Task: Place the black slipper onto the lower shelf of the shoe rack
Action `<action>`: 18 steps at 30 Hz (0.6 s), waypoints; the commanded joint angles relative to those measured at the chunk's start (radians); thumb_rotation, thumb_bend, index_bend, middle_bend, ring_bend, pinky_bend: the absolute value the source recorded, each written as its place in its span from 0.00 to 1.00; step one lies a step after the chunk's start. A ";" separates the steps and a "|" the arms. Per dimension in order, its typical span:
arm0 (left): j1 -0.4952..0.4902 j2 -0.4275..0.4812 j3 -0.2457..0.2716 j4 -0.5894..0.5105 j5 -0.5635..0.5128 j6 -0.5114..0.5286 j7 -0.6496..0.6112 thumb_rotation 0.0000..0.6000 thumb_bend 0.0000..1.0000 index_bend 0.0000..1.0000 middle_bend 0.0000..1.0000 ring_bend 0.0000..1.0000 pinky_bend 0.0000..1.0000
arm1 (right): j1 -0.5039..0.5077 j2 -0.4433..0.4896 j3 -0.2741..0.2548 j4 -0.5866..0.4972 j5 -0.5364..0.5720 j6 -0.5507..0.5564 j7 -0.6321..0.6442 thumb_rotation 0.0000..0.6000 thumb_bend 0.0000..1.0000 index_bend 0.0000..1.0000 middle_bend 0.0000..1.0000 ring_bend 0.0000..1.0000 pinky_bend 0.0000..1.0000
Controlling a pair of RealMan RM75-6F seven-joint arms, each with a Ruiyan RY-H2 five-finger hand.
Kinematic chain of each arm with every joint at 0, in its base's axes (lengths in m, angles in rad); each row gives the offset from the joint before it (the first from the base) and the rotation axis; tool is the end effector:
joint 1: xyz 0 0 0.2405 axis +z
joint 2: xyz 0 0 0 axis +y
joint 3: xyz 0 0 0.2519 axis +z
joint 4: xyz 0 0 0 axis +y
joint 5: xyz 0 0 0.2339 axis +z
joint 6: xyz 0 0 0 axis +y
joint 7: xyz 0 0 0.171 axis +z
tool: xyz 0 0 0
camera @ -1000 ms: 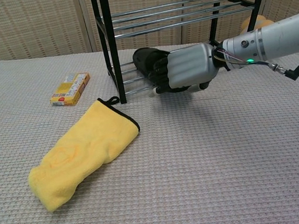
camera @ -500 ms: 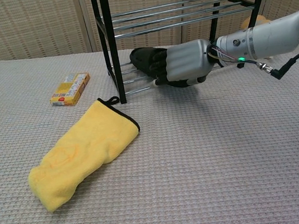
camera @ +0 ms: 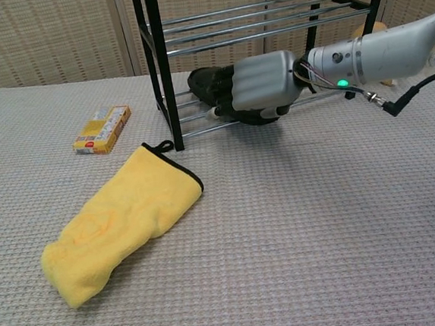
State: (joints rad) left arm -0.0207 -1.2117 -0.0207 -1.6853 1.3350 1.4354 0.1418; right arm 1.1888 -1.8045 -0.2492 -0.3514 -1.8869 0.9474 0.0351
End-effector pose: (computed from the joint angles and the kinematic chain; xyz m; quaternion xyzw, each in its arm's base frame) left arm -0.3317 0.1770 0.0925 -0.5492 -0.4760 -0.3181 0.6089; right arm -0.1007 -0.4909 -0.0651 0.8969 0.2189 0.1852 0.3366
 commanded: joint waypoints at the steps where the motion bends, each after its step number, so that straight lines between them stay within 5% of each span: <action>1: -0.001 0.002 -0.001 0.001 0.006 0.002 -0.006 1.00 0.29 0.30 0.10 0.04 0.24 | -0.044 0.065 0.020 -0.083 0.019 0.091 -0.033 1.00 0.44 0.00 0.18 0.00 0.04; 18: -0.051 0.002 -0.030 0.022 0.063 -0.014 -0.034 1.00 0.29 0.30 0.10 0.04 0.24 | -0.435 0.474 0.121 -0.898 0.323 0.276 -0.398 1.00 0.44 0.01 0.18 0.00 0.06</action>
State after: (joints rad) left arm -0.0708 -1.2090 -0.0492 -1.6646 1.3973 1.4222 0.1081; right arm 0.8613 -1.4257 -0.1494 -1.1214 -1.6561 1.1790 -0.2919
